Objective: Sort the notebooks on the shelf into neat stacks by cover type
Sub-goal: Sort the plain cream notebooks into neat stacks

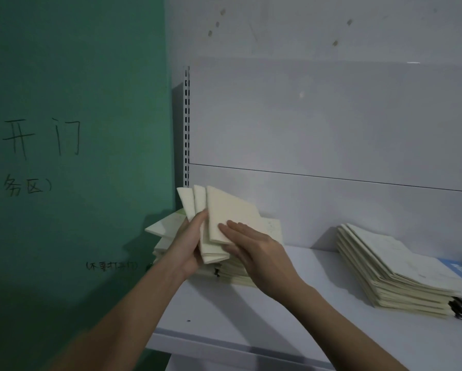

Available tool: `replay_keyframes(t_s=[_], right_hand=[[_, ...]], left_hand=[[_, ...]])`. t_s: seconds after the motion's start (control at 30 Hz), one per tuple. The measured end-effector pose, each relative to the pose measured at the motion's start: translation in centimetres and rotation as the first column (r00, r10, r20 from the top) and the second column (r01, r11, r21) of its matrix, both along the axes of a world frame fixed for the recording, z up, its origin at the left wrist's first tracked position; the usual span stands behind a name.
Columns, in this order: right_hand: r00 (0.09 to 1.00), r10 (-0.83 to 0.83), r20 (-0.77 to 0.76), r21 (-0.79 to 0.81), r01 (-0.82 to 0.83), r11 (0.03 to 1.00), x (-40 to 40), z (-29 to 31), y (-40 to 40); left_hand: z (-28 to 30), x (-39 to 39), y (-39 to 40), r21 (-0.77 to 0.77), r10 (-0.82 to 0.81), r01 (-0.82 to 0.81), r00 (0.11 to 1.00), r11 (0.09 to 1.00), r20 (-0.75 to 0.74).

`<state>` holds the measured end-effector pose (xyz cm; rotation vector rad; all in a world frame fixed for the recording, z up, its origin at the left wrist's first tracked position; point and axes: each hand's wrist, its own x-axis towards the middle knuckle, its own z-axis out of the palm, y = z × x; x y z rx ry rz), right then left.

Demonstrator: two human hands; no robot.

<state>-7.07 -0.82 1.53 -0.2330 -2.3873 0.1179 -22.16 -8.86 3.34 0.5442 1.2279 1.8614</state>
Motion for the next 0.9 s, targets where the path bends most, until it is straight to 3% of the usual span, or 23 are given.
replay_keyframes(t_s=[0.1, 0.17, 0.27, 0.33, 0.4, 0.47, 0.5, 0.63, 0.77, 0.9], right_hand=[[0.988, 0.078, 0.133, -0.120, -0.062, 0.991, 0.7, 0.5, 0.4], [0.993, 0.067, 0.093, -0.272, -0.040, 0.961, 1.4, 0.9, 0.5], [0.969, -0.221, -0.107, -0.472, 0.146, 0.869, 3.0, 1.2, 1.6], [0.943, -0.326, -0.065, -0.693, 0.193, 0.695, 4.8, 1.1, 2.6], [0.971, -0.217, -0.101, -0.930, -0.015, 0.367, 6.6, 0.7, 3.3], [0.956, -0.134, -0.262, -0.965, -0.256, 0.066, 8.4, 0.3, 3.3], [0.937, -0.140, -0.319, -0.947, -0.321, 0.013, 9.3, 0.0, 3.4], [0.857, -0.316, -0.407, -0.908, -0.419, 0.033, 12.5, -2.6, 4.4], [0.792, -0.474, -0.385, -0.915, -0.396, 0.080, 15.8, -5.4, 5.1], [0.795, -0.524, -0.305, -0.951, -0.285, 0.120, 18.1, -7.4, 5.4]], left_hand=[[0.0, 0.5, 0.2, 0.030, -0.012, 0.012, 1.000, 0.999, -0.018], [0.0, 1.0, 0.4, 0.024, 0.013, -0.012, 0.999, 1.000, -0.030], [0.0, 2.0, 1.0, 0.009, 0.032, -0.031, 0.999, 0.999, -0.006], [-0.1, 2.8, 1.7, 0.000, 0.006, -0.006, 1.000, 1.000, 0.018], [-0.1, 4.0, 2.3, -0.025, -0.032, 0.032, 0.999, 0.999, 0.022], [-0.2, 5.5, 3.2, -0.047, -0.080, 0.080, 0.997, 0.996, 0.003], [-0.2, 6.5, 3.6, -0.054, -0.107, 0.106, 0.994, 0.993, -0.006], [-0.7, 10.0, 5.4, -0.127, -0.255, 0.246, 0.965, 0.961, -0.065], [-2.5, 13.1, 6.0, -0.258, -0.513, 0.475, 0.852, 0.842, -0.106], [-4.9, 15.1, 7.0, -0.338, -0.546, 0.479, 0.826, 0.810, -0.141]])
